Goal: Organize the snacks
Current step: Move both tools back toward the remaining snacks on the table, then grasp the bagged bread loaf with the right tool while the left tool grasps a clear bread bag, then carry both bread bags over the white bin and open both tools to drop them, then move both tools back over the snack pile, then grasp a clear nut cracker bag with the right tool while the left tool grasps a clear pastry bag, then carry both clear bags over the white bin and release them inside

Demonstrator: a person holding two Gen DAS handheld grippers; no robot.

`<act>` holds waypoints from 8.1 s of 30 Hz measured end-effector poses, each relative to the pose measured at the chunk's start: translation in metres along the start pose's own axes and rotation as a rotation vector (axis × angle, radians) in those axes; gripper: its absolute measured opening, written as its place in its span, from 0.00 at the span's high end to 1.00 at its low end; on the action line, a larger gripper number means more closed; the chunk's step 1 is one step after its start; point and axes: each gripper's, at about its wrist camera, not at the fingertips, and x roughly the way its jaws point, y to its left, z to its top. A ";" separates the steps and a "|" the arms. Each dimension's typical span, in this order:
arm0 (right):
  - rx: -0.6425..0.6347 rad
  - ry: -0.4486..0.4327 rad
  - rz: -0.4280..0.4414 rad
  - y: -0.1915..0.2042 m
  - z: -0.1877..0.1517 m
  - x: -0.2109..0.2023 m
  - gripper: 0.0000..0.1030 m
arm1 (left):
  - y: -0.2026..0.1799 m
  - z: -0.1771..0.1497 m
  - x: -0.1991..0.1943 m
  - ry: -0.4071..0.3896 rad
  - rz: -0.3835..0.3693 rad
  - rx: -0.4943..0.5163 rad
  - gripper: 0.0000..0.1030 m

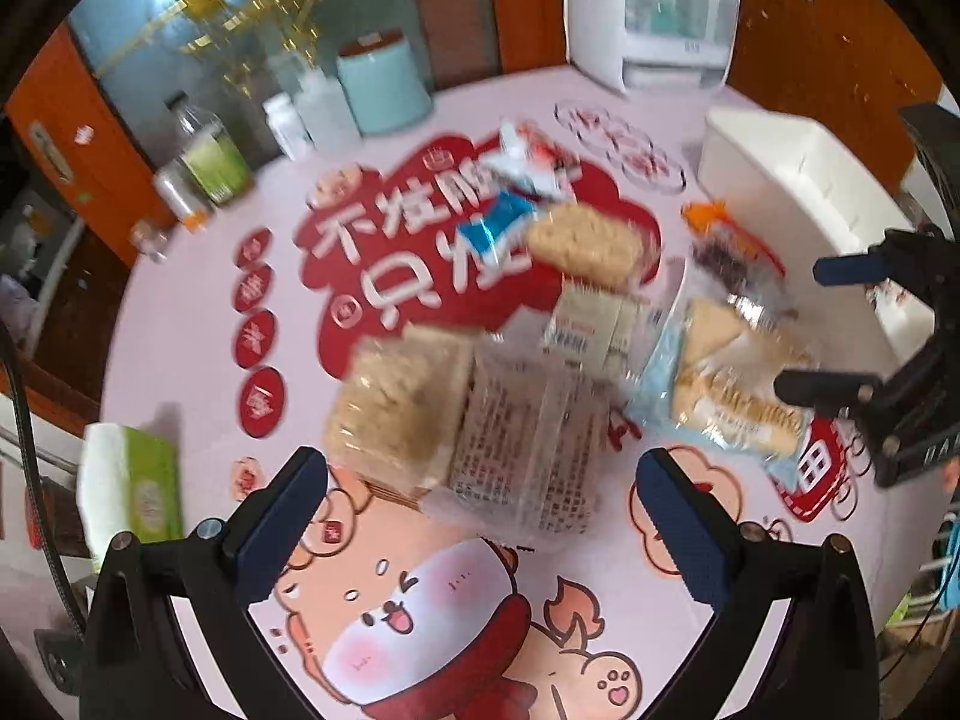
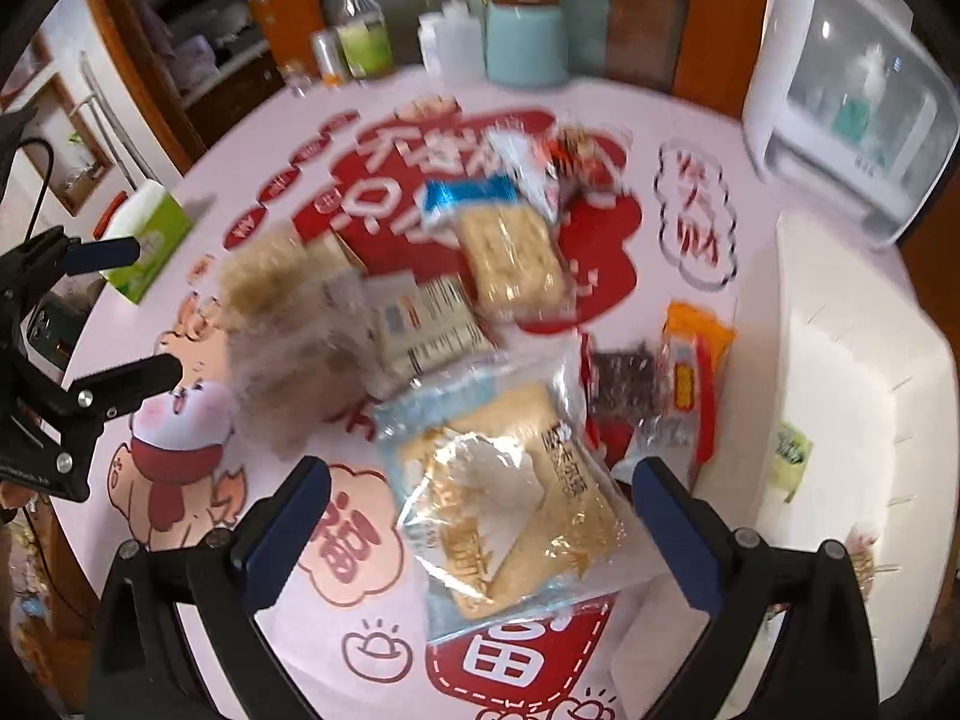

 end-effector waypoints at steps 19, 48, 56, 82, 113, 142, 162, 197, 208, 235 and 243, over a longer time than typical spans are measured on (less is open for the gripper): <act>-0.277 0.208 -0.171 0.029 -0.011 0.067 0.00 | -0.013 0.002 0.058 0.098 -0.100 0.083 0.01; -0.216 0.212 -0.121 0.044 -0.018 0.076 0.15 | -0.016 -0.012 0.089 0.145 -0.001 -0.078 0.33; -0.086 0.066 -0.053 0.034 -0.030 0.029 0.26 | -0.027 -0.020 0.048 0.091 0.061 -0.141 0.35; 0.307 -0.524 -0.252 -0.108 -0.060 -0.196 0.34 | -0.165 0.082 -0.143 -0.363 -0.141 -0.131 0.34; 0.487 -0.436 -0.447 -0.208 -0.067 -0.136 0.33 | -0.264 0.164 0.028 -0.164 -0.171 -0.123 0.32; 0.423 -0.519 -0.376 -0.163 -0.073 -0.163 0.01 | -0.219 0.097 -0.060 -0.238 -0.214 -0.037 0.03; 0.175 -0.541 -0.315 -0.038 -0.026 -0.240 0.00 | -0.063 0.048 -0.190 -0.354 0.039 -0.146 0.03; 0.114 0.098 -0.175 -0.026 0.123 0.089 0.09 | 0.112 0.049 0.084 0.125 0.088 -0.256 0.03; 0.087 0.145 -0.125 -0.026 0.122 0.124 0.13 | 0.107 0.048 0.128 0.203 0.057 -0.272 0.05; 0.100 -0.052 -0.067 0.003 0.068 0.024 0.45 | 0.097 0.019 0.029 0.050 0.061 -0.434 0.47; 0.147 -0.224 -0.041 0.011 0.021 -0.058 0.45 | 0.030 0.016 -0.072 -0.135 0.016 -0.333 0.47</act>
